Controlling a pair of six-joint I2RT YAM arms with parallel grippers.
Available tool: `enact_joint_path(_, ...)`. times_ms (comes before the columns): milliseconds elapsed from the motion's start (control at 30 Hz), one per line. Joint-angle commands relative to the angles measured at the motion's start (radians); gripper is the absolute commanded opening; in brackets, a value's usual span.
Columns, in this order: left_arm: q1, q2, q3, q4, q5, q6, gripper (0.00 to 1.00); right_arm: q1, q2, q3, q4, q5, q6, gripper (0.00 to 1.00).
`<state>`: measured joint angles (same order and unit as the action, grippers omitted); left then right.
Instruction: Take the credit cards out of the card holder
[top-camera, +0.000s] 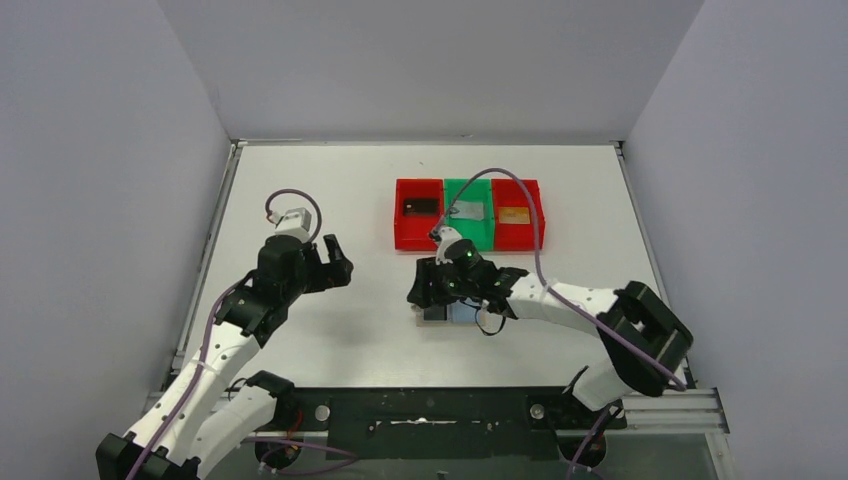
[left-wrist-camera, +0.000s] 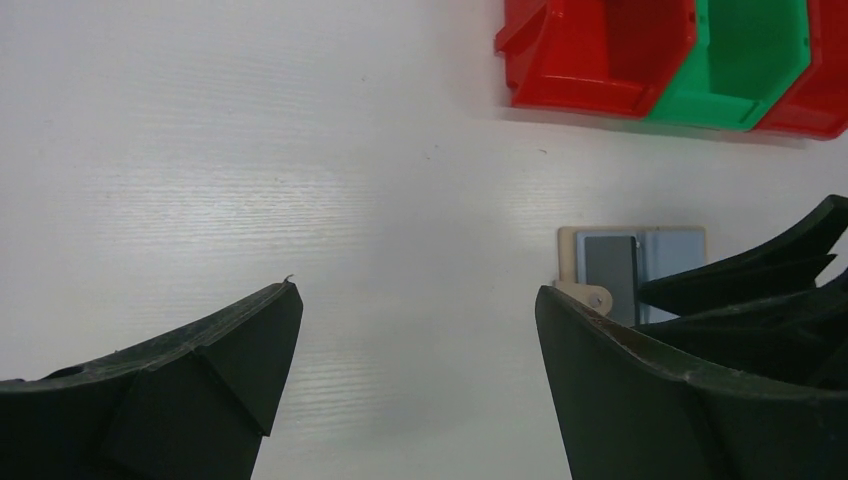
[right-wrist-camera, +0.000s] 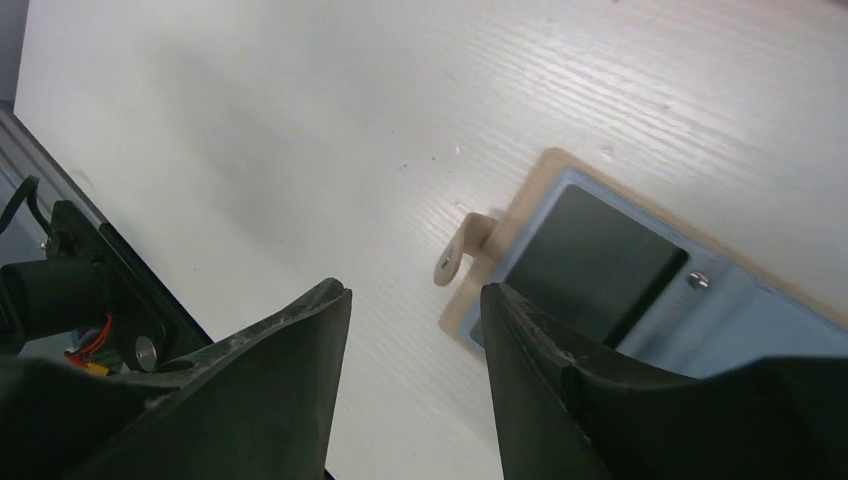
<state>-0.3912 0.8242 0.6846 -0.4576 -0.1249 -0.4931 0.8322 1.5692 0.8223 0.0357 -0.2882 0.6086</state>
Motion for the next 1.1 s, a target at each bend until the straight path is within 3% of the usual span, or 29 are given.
enact_joint_path(0,-0.007,-0.018,0.015,0.118,0.155,-0.002,0.87,-0.010,-0.220,-0.087,-0.014,0.240,0.008,0.53)
enact_joint_path(133,-0.081,0.031,0.057,0.188,0.249,-0.092,0.78,-0.055,-0.361,-0.182,-0.060,0.406,0.080,0.56)
enact_joint_path(300,-0.449,0.199,0.179,0.215,-0.002,-0.165,0.78,-0.201,-0.438,-0.285,-0.080,0.402,0.149,0.55)
enact_joint_path(433,-0.598,0.401,0.249,0.251,-0.090,-0.213,0.77,-0.253,-0.514,-0.352,-0.061,0.400,0.181,0.54)
enact_joint_path(633,-0.647,0.575,0.237,0.416,-0.130,-0.343,0.71,-0.278,-0.678,-0.449,-0.059,0.455,0.255,0.54)
enact_joint_path(700,-0.648,0.623,0.238,0.448,-0.137,-0.391,0.65,-0.280,-0.742,-0.473,-0.066,0.474,0.267,0.54)
enact_joint_path(933,-0.650,0.794,0.312,0.439,-0.180,-0.481,0.60,-0.281,-0.829,-0.512,-0.072,0.478,0.293,0.53)
enact_joint_path(1067,-0.649,0.836,0.328,0.355,-0.262,-0.519,0.59,-0.280,-0.798,-0.508,-0.028,0.387,0.275,0.53)
